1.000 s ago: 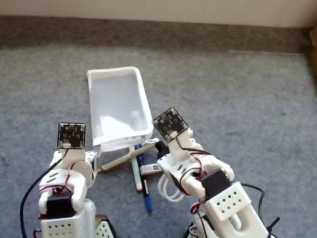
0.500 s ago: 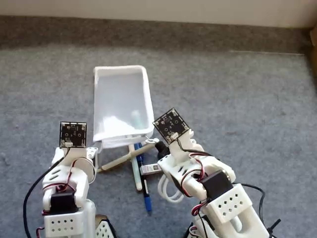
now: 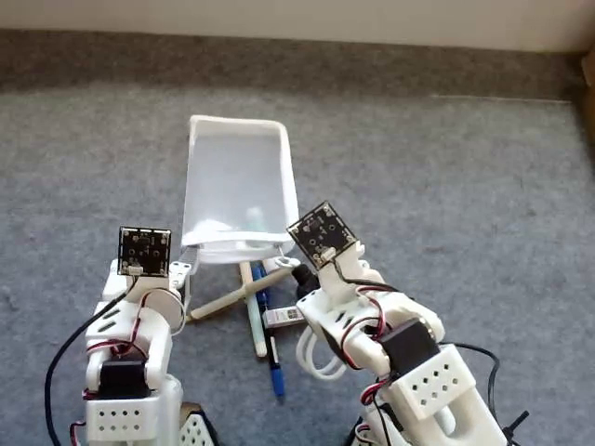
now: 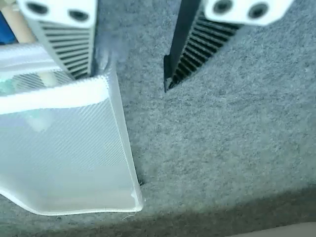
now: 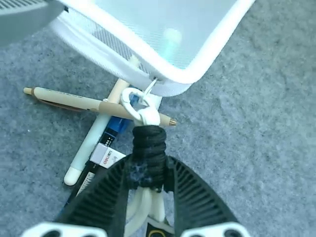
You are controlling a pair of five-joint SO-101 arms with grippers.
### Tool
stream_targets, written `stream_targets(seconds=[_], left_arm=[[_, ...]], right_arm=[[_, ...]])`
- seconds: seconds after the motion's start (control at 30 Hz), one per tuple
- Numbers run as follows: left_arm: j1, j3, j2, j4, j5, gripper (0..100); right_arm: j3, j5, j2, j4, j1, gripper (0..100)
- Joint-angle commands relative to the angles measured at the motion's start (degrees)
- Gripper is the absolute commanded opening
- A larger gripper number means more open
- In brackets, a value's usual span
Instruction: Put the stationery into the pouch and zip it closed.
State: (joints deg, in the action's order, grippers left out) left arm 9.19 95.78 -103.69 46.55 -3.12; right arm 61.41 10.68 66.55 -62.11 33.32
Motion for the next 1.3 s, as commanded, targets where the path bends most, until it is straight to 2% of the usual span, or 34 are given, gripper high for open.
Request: stream_targets(seconds=[0.0,0.1,0.23,0.4,0.5,0.63,0.73,0.93,1.27], left_arm=[[-1.4,1.4,-0.7,-2.5,0.4,22],[-1.5,1.4,-0.7,-2.5,0.4,21],[-1.5,1.4,-0.7,-2.5,0.3,11],[-2.6,1.2,-0.7,-2.5,-4.9,1],[-2.6,-0.4,-0.7,-0.4,-4.9,1],[-2.3,-9.5,-0.7,11.3,-4.8,1],[-2.3,-15.1,-0.7,16.9,-4.7,1],[-2.2,-18.2,-0.7,19.3,-4.7,1],[4.3,-24.3,-0.6,23.6,-2.9,1]], right_arm=[[-5.2,0.3,1.6,-2.1,1.4,0.5],[-5.1,0.3,1.6,-2.2,2.2,0.5],[-5.1,0.3,1.6,-2.2,2.4,0.5],[-5.0,0.3,1.6,-2.1,2.4,0.5],[-5.0,0.3,1.6,-2.0,2.2,0.6],[-5.3,0.3,1.6,-2.2,2.2,1.2],[-5.4,0.3,1.6,-2.2,2.1,6.0],[-5.4,0.3,1.6,-2.4,2.1,18.7],[-9.5,0.4,1.6,-8.0,2.1,19.8]])
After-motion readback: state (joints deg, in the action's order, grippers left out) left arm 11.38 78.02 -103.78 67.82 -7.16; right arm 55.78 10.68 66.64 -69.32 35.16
